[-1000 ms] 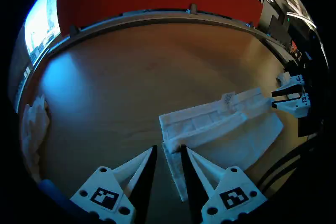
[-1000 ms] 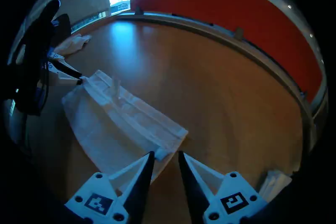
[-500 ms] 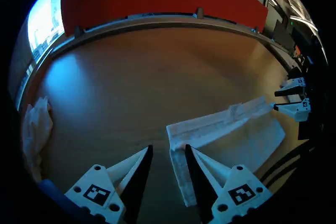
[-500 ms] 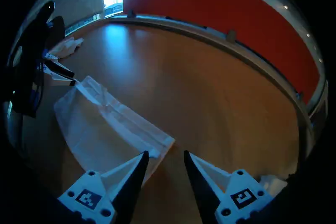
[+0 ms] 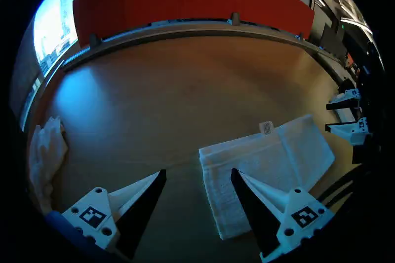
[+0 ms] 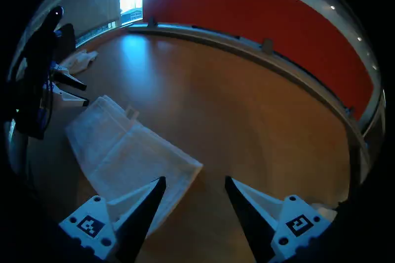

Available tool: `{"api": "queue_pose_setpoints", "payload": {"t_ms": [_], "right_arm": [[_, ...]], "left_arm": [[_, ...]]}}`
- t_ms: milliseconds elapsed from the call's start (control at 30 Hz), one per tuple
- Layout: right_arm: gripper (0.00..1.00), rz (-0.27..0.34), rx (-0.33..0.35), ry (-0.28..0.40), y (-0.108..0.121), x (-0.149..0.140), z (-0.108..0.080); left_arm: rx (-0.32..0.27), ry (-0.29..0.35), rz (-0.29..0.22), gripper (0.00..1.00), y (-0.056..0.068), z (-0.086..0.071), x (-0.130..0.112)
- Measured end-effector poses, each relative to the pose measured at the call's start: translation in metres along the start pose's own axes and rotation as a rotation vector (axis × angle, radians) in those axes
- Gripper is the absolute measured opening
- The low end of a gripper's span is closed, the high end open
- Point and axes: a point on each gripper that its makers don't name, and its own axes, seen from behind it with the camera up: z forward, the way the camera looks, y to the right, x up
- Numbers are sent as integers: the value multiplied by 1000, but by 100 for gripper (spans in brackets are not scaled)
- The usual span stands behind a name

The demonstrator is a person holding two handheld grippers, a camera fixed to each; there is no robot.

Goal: Fold towel

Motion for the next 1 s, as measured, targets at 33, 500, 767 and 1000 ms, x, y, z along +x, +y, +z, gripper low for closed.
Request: {"api": "queue_pose_setpoints", "payload": {"t_ms": [33,500,767,1000], "right_arm": [[92,0,1,2,-1,0,-2],[92,8,8,0,-22,-26,-33],[92,20,8,-5,-31,-42,-48],[92,23,2,-2,-30,-44,-52]], "left_arm": [[0,1,0,97,0,-1,-1],[-8,-4,-13,98,8,-27,-25],[-5,-9,-35,97,10,-44,-44],[0,-12,-49,97,9,-50,-54]]}}
